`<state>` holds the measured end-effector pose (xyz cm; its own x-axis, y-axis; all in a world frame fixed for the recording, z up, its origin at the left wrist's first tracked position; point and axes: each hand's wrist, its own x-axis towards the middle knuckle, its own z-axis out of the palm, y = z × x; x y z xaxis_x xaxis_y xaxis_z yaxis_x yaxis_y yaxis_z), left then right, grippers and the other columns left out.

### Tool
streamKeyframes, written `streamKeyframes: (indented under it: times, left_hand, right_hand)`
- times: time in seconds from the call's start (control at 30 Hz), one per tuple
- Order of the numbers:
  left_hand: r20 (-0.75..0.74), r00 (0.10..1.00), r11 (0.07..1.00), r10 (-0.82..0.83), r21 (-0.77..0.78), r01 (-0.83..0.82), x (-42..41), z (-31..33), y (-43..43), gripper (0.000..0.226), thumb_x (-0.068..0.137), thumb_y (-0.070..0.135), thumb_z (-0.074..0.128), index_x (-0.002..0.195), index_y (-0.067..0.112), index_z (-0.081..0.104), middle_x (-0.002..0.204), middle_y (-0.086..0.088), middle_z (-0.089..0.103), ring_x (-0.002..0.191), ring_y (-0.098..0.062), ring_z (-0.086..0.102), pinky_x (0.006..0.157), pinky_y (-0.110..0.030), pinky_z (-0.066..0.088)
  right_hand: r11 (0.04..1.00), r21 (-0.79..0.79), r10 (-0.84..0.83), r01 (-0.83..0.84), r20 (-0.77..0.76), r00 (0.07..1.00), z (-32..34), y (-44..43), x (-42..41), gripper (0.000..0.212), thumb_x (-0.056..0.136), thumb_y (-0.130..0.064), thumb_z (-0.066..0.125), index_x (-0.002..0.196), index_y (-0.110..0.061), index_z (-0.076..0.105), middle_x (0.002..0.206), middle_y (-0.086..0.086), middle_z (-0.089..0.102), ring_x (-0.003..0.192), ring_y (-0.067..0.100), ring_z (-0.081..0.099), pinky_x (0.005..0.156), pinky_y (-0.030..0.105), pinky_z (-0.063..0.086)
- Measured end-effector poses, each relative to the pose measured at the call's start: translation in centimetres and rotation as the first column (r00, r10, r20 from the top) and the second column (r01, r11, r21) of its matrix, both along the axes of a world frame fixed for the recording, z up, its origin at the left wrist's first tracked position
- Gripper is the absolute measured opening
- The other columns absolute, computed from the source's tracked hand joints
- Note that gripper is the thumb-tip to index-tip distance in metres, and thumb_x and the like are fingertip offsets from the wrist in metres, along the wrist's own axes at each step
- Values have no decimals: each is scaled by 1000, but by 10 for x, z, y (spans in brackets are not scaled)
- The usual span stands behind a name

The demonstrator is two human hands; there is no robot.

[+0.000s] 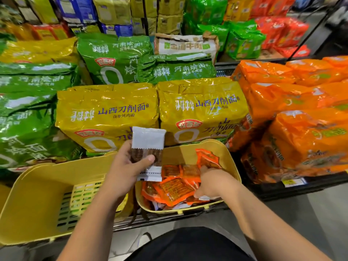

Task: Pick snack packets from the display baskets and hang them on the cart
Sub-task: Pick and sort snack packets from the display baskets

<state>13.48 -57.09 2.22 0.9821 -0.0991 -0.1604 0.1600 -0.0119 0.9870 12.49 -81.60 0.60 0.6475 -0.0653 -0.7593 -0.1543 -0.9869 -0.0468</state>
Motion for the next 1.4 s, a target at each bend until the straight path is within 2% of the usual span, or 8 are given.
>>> streamKeyframes:
  times: [0.17,0.3,0.5,0.67,0.8,0.93,1.17,1.4]
  left_hand:
    - [-6,999,999,-44,-30,43,-3,-5,8,36,92,-2,65,122,18,62,111,2,76,100,-14,72,79,-30,59]
    - [-49,997,993,-65,-101,60,1,-7,10,32,93,6,68,121,19,62,111,4,76,100,-11,71,75,-22,56]
    - [-132,984,977,-116,-196,89,5,-11,5,62,70,51,76,124,24,64,120,-1,74,111,-21,70,94,-44,54]
    - [-194,966,926,-173,-365,93,2,-6,-16,45,83,33,62,125,17,60,119,-4,74,109,-18,71,86,-33,58]
    - [-191,976,962,-100,-268,46,-2,-7,-26,48,82,10,79,127,10,61,115,-9,76,107,-27,72,85,-37,58]
    - [-230,973,967,-17,-253,-43,0,-6,-21,32,89,-3,64,119,9,64,106,-6,78,91,-19,75,68,-26,59]
    - [-258,965,971,-47,-240,-17,4,6,6,37,72,15,80,108,15,70,104,-9,78,87,-22,74,80,-40,55]
    - [-183,983,994,-24,-108,4,-4,15,31,49,69,8,80,114,13,62,100,-10,78,84,-23,75,65,-29,58]
  right_hand:
    - [971,170,-177,171,21,984,26,-11,6,46,88,-20,64,129,-6,49,82,8,57,66,25,53,52,24,41]
    - [920,359,-211,160,109,971,54,-35,8,33,75,-17,69,108,-15,67,80,0,64,60,9,58,53,23,44]
    - [193,916,-578,353,-184,795,74,-51,-7,46,66,4,65,111,-7,62,92,17,68,71,21,65,59,29,51]
    - [-71,958,-588,278,-265,764,52,-10,-10,42,72,4,70,110,-16,69,99,15,70,78,24,65,69,33,45]
    - [282,944,-667,172,64,743,37,21,-11,31,85,0,73,102,-26,75,101,-3,71,87,7,64,78,21,50]
    - [842,538,-382,41,541,750,22,-12,3,21,90,-27,72,111,-33,75,114,-10,65,107,6,60,94,21,44]
    - [981,116,102,-157,379,920,-16,-7,12,58,96,-18,60,151,-27,43,145,7,53,124,27,55,101,36,48]
    - [960,-96,280,-265,426,860,-15,14,21,43,96,-1,44,130,-22,58,109,8,66,92,29,61,73,33,52]
